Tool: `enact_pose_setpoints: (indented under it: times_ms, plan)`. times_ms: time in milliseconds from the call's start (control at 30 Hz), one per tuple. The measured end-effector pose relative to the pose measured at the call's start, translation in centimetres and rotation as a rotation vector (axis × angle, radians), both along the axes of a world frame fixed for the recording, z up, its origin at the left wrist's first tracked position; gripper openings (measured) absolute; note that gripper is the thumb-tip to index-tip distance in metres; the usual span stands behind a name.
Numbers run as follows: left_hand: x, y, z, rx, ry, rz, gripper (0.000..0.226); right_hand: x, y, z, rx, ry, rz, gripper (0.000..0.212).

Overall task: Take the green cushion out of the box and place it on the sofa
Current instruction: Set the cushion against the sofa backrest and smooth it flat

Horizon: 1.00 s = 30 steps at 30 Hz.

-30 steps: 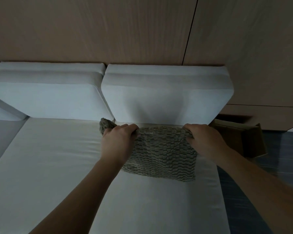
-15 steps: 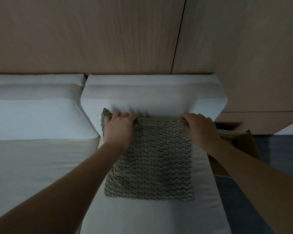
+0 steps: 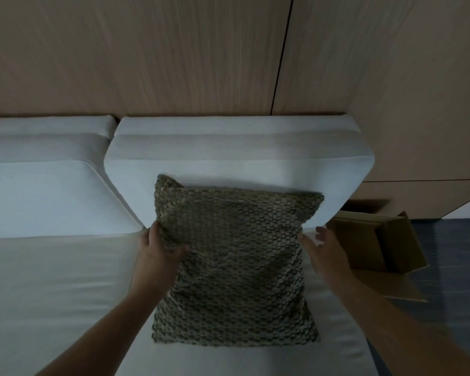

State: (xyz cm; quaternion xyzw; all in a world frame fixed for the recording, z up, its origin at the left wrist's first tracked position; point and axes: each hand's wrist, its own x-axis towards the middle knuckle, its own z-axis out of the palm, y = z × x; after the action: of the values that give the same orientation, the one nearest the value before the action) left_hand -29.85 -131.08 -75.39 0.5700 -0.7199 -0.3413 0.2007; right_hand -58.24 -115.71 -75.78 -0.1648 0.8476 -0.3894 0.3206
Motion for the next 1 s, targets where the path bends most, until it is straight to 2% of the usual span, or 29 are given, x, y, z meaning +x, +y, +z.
enact_pose_setpoints:
  times_ms: [67,167,267,333,467,533,600,700,767,900,1000]
  plan:
    - [-0.3,-0.8,-0.7,0.075,0.092,0.037,0.07,0.0,-0.9,-0.8,-0.013,-0.088,-0.012,0.075]
    - [-0.9,-2.0,-0.5,0.301,0.413,0.126,0.047,-0.4,-2.7,-0.9,-0.079,-0.172,-0.024,0.075]
    - [-0.9,-3.3,-0.3,0.403,0.574,0.151,0.042,-0.9,-4.3,-0.5,-0.117,-0.126,0.0,0.047]
    - [-0.8,-4.1,0.0,0.431,0.615,0.174,0.04,-1.2,-4.8,-0.3,-0.133,-0.064,0.004,0.028]
    - [-0.8,-4.8,1.6,0.504,0.666,0.174,0.027,-1.2,-4.9,1.0,-0.231,-0.06,-0.057,0.017]
    - [-0.3,-4.7,2.5,0.521,0.704,0.174,0.024,-0.9,-4.2,1.7,-0.296,-0.101,-0.092,0.022]
    - [0.4,-4.7,3.6,0.494,0.761,0.172,0.024,-0.7,-3.4,2.6,-0.336,-0.067,-0.068,0.031]
    - [0.9,-5.4,5.3,0.447,0.829,0.156,0.03,-1.0,-3.7,4.2,-0.391,-0.02,-0.026,0.032]
    - [0.6,-6.4,5.7,0.424,0.831,0.158,0.03,-1.6,-4.9,5.3,-0.401,0.013,-0.004,0.032]
    - [-0.6,-7.4,5.2,0.399,0.763,0.176,0.027,-2.2,-6.7,5.9,-0.352,-0.07,-0.035,0.055]
    - [-1.0,-7.4,5.3,0.353,0.775,0.249,0.018,-2.7,-7.0,6.0,-0.334,-0.069,-0.095,0.046]
